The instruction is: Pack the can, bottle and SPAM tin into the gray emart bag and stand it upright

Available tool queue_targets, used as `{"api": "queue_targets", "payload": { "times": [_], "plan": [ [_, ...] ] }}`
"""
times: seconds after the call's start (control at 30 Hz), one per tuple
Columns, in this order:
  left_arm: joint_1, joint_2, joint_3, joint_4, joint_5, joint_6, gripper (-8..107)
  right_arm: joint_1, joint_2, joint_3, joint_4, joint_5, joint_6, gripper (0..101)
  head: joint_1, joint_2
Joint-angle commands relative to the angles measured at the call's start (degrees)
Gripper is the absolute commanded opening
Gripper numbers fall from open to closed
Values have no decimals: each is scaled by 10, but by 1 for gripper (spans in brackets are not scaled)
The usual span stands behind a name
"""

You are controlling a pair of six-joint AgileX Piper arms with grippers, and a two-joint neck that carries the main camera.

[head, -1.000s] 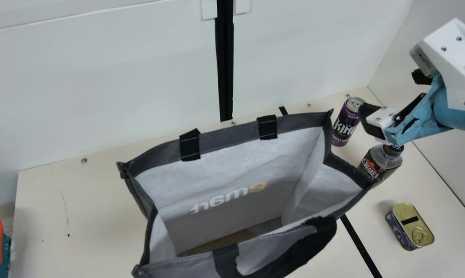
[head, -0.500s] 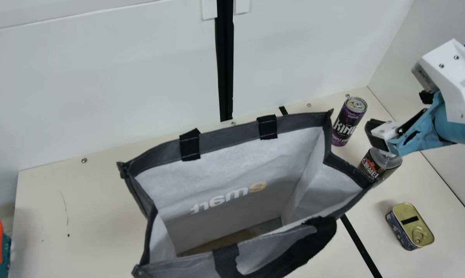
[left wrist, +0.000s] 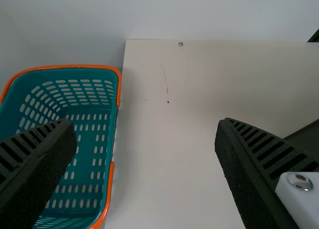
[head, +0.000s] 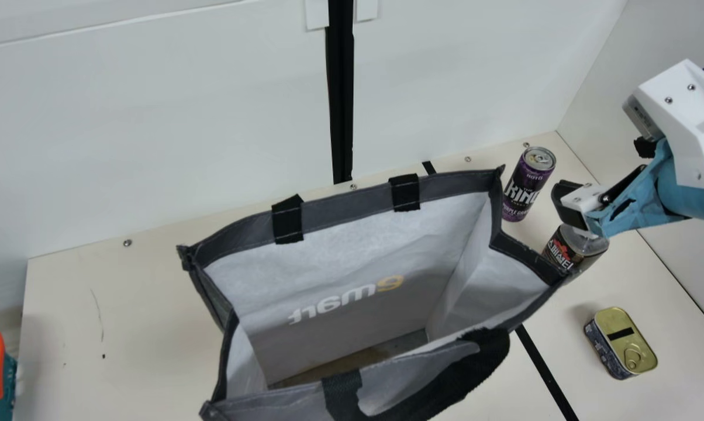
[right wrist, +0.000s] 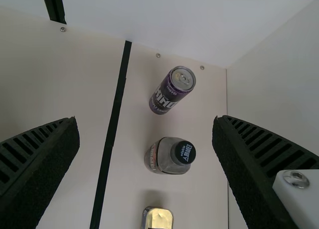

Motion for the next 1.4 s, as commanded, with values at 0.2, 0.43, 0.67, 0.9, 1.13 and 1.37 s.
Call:
{"api": "queue_targets", "payload": {
  "times": [0.2, 0.43, 0.67, 0.9, 1.13, 1.37],
  "plan": [
    [0, 0, 0, 0, 0, 0, 90, 0, 0, 0, 0, 0, 0, 95, -13, 0],
    [0, 0, 0, 0, 0, 0, 90, 0, 0, 0, 0, 0, 0, 95, -13, 0],
    [0, 0, 0, 0, 0, 0, 90, 0, 0, 0, 0, 0, 0, 95, -13, 0],
    [-1, 6, -4, -2, -6, -2, 90, 0, 0, 0, 0, 0, 0, 95, -13, 0],
    [-5, 25, -26, -11, -17, -1, 90, 0, 0, 0, 0, 0, 0, 95, -13, 0],
    [-17, 48, -55, -15, -28, 5, 90, 0, 0, 0, 0, 0, 0, 95, -13, 0]
  ]
}}
